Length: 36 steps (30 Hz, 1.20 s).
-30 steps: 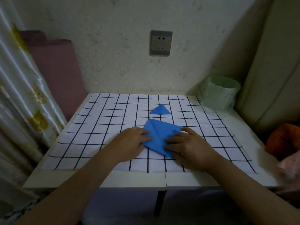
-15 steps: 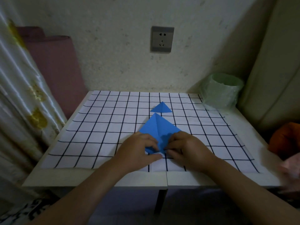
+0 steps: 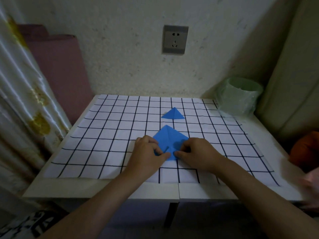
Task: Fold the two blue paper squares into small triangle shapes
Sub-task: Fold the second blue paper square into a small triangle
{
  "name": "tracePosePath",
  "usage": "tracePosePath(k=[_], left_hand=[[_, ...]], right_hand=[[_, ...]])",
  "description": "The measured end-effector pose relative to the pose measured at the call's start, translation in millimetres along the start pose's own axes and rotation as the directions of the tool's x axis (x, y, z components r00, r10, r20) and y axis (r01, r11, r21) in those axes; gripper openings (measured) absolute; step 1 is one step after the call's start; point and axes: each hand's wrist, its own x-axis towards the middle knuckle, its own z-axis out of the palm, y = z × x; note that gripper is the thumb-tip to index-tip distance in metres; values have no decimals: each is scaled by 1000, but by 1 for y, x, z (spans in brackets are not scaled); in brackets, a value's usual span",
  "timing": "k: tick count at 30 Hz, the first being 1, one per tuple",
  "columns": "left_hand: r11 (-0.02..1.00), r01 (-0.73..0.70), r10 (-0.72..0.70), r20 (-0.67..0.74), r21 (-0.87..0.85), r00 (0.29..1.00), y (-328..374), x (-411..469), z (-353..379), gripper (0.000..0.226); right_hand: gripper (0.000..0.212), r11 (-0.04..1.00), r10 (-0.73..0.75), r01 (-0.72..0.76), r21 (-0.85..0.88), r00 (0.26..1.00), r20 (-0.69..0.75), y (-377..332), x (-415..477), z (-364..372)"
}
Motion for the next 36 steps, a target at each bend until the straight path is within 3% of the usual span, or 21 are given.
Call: tracePosePath(k=[15,20,22,24,28,31,33,36], left_hand=[[995,-77,80,-64,56,995,-2,1,2,21],[916,-371,372,20,152,928,6,-5,-4,5],[850,-496,488,91,174,868,6,-6,-8,13],[814,-541,516,164,211,841,6,-9,-11,23],[801,-555,510,230,225,829,5,-13,-17,30],[787,-570,519,247,236,819,7,-16,-22,30],[783,-573,520,251,241,816,8,-18,-23,28],[792,-561,503,266,239,823,8,-17,-24,29]], right_hand=[[30,992,124,-123,-40,992,28,-7,9,0],[32,992,125,-125,-27,992,16,-7,8,1],[30,992,123,-123,-27,992,-3,-8,7,2],[27,994,103,-104,-17,994,-23,-9,4,2],[28,994,-22,5,-110,988,-152,-10,-10,5],[25,930,-272,178,-322,921,-278,-9,-20,9],[14,851,-440,305,-428,859,-261,-8,-27,12],[28,793,-515,384,-473,838,-183,-7,-40,16]])
